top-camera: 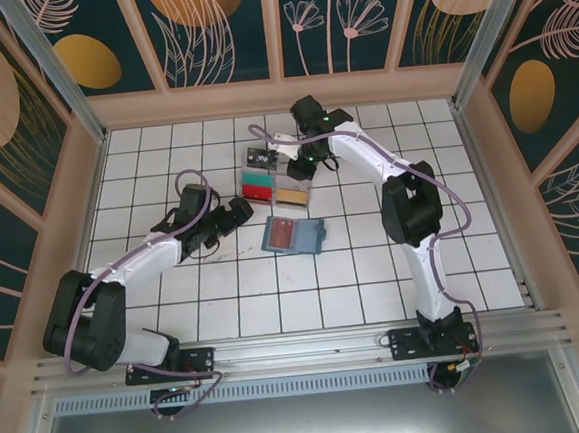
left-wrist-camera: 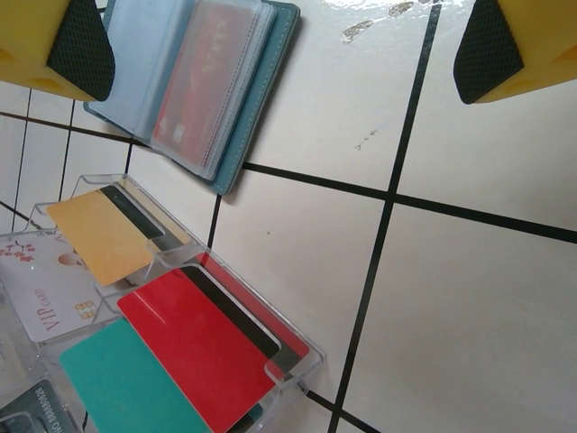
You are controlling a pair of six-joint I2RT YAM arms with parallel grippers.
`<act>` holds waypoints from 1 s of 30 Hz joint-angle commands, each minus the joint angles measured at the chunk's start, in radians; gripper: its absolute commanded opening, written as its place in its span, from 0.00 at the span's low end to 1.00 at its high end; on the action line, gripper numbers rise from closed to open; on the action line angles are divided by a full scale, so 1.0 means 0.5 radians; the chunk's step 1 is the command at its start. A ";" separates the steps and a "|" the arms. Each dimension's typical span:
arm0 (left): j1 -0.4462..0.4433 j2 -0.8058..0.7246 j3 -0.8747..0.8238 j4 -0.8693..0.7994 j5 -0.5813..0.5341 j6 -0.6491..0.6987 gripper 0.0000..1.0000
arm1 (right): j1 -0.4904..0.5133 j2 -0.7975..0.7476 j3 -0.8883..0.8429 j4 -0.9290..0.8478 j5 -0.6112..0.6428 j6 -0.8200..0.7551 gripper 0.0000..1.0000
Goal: Take the credit cards out of the card holder
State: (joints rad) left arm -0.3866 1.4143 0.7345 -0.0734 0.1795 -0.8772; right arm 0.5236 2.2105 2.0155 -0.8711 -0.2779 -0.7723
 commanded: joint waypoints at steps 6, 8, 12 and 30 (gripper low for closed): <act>0.009 -0.060 -0.004 -0.029 -0.035 0.002 0.99 | 0.008 -0.246 -0.049 0.127 -0.121 0.216 0.22; 0.006 -0.073 0.000 -0.043 -0.052 0.021 0.99 | 0.008 -0.383 -0.177 0.236 -0.112 0.346 0.28; 0.007 -0.083 0.018 -0.062 -0.056 0.097 0.99 | 0.011 -0.732 -0.622 0.557 -0.046 0.717 0.36; 0.005 0.014 0.076 -0.010 0.055 0.150 0.90 | 0.458 -1.215 -1.853 1.195 0.080 2.833 0.53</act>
State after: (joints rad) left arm -0.3870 1.4063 0.7502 -0.0826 0.1879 -0.8047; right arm 0.7292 1.5692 1.1320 -0.3309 -0.2127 0.4446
